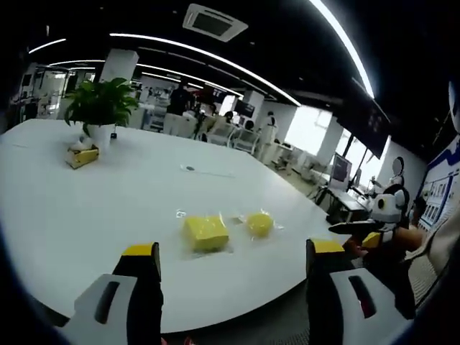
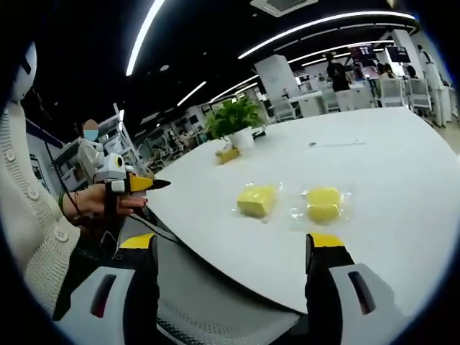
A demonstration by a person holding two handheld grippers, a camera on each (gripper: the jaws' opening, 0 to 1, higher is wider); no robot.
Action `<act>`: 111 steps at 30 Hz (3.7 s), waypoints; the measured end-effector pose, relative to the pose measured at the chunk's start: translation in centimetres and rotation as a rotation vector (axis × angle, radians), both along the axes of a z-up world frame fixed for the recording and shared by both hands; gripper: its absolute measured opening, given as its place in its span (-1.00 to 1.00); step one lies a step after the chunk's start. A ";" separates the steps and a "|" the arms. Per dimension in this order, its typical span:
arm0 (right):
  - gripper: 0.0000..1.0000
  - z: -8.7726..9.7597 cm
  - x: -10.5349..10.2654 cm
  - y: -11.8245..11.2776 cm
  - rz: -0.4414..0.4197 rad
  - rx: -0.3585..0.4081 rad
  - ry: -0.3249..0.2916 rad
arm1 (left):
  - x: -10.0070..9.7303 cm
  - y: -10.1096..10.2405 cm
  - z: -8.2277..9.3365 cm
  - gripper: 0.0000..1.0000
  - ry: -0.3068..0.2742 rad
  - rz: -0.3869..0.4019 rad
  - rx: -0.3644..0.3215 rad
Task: Compare the silicone blocks by pressing each to a similar depth, holding the contact briefly, and releasing to observe deformation and rebound differences across the visible hardness samples.
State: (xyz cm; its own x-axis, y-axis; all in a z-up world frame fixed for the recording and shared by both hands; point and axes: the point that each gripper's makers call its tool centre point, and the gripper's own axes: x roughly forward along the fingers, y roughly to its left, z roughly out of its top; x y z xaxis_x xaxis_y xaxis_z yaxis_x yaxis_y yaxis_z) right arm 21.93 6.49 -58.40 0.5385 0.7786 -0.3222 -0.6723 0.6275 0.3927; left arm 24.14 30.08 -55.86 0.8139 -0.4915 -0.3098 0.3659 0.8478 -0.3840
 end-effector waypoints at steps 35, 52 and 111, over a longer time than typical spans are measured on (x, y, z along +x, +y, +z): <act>0.60 0.3 1.6 -1.3 -0.042 -0.004 -0.011 | -0.2 0.6 -0.4 0.62 0.004 -0.028 0.027; 0.63 0.0 2.9 -2.1 -0.107 0.006 0.011 | 0.9 1.3 -0.6 0.67 0.032 -0.002 0.007; 0.67 -1.3 6.8 -3.2 -0.179 -0.152 0.160 | 20.3 -1.6 -14.0 0.26 0.449 0.049 -0.542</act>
State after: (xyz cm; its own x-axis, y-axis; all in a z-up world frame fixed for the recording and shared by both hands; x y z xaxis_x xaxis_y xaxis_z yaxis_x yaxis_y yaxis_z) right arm 28.70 3.27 -59.72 0.5956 0.6122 -0.5201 -0.4828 0.7903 0.3773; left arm 44.39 28.50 -69.88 0.6896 -0.6380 -0.3427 0.0395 0.5056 -0.8619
